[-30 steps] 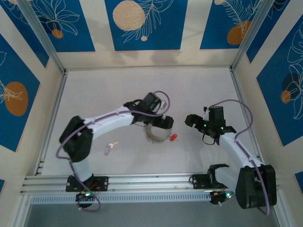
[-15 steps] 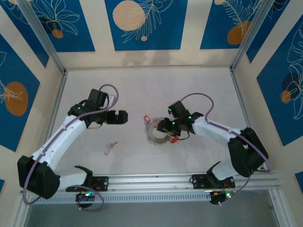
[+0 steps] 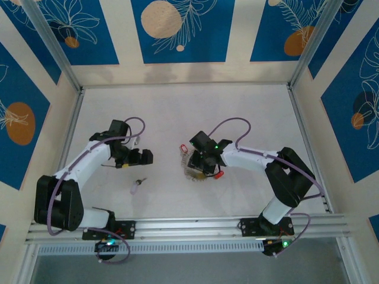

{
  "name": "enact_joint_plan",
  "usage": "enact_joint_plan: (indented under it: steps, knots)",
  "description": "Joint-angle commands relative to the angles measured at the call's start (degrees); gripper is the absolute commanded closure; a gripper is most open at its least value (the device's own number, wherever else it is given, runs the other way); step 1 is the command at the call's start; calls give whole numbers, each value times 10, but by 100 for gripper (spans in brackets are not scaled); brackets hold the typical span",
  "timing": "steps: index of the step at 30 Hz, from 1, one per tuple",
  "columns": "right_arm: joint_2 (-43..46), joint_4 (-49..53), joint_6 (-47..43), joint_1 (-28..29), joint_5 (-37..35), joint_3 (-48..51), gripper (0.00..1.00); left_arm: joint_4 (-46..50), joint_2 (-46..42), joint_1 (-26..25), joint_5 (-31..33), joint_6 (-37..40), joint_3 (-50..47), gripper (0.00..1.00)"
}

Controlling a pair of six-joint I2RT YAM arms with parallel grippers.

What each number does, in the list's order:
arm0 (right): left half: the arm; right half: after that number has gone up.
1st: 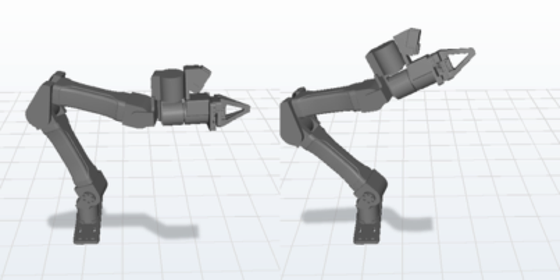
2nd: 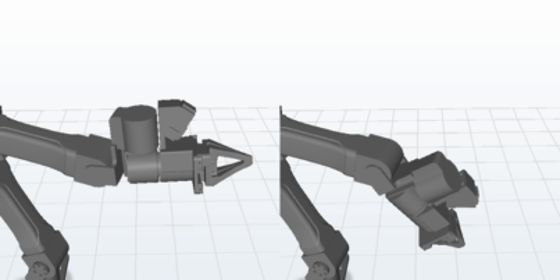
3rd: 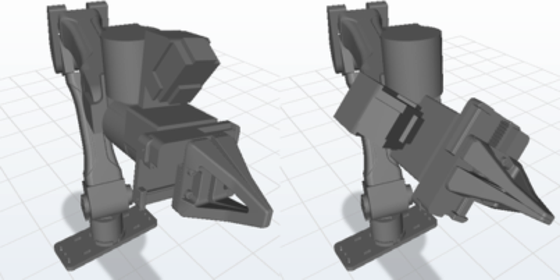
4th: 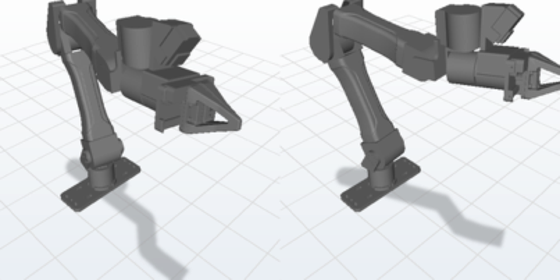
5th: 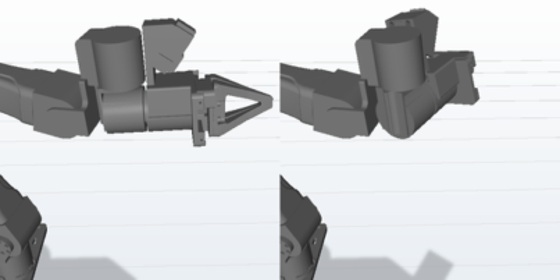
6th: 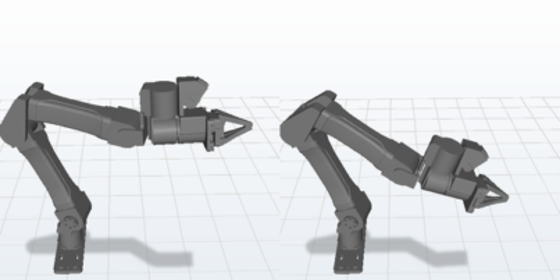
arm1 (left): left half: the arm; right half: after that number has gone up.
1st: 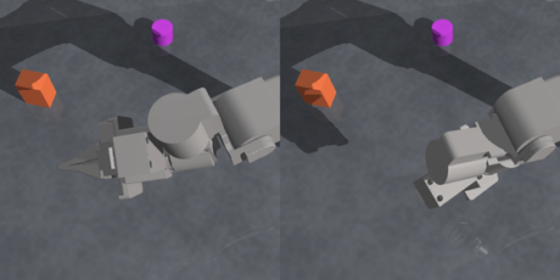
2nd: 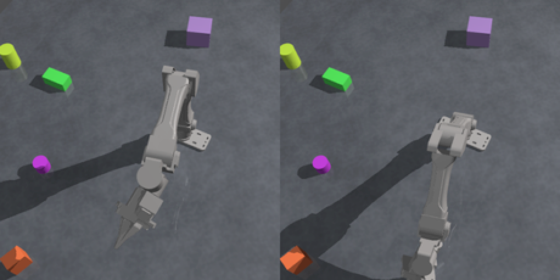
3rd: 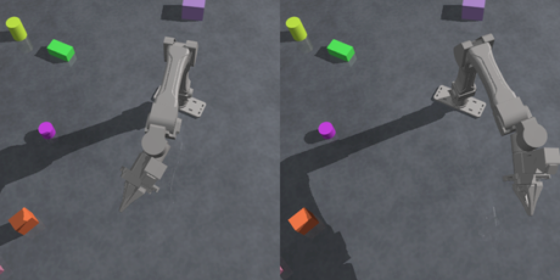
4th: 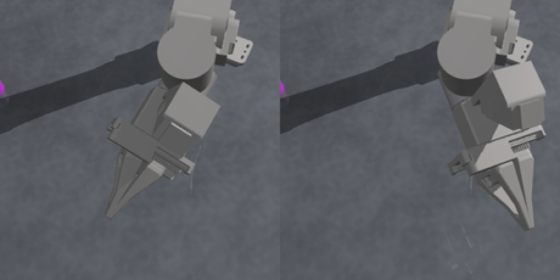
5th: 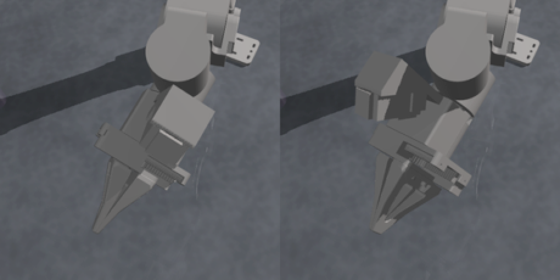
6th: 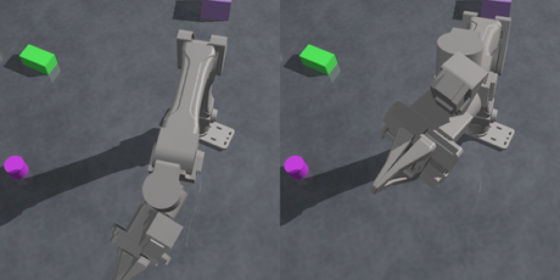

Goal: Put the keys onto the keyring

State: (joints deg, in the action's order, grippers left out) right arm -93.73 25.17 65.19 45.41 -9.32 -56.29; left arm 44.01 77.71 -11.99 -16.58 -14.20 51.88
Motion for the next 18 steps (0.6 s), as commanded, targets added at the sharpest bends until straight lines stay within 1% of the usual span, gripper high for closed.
enact_joint_plan:
  steps: [1,6,12,18]
  knots:
    - [-8,18,19,0,-24,-10,59,-9,-16,10,-22,14,-3,0]
    - [-11,7,10,-7,-30,-3,61,-6,-28,10,-13,12,-12,0]
    - [-44,21,-13,-8,-34,-35,57,0,-47,10,15,15,-21,0]
    - [-70,21,-5,0,-39,-56,55,-2,-52,10,21,13,-24,0]
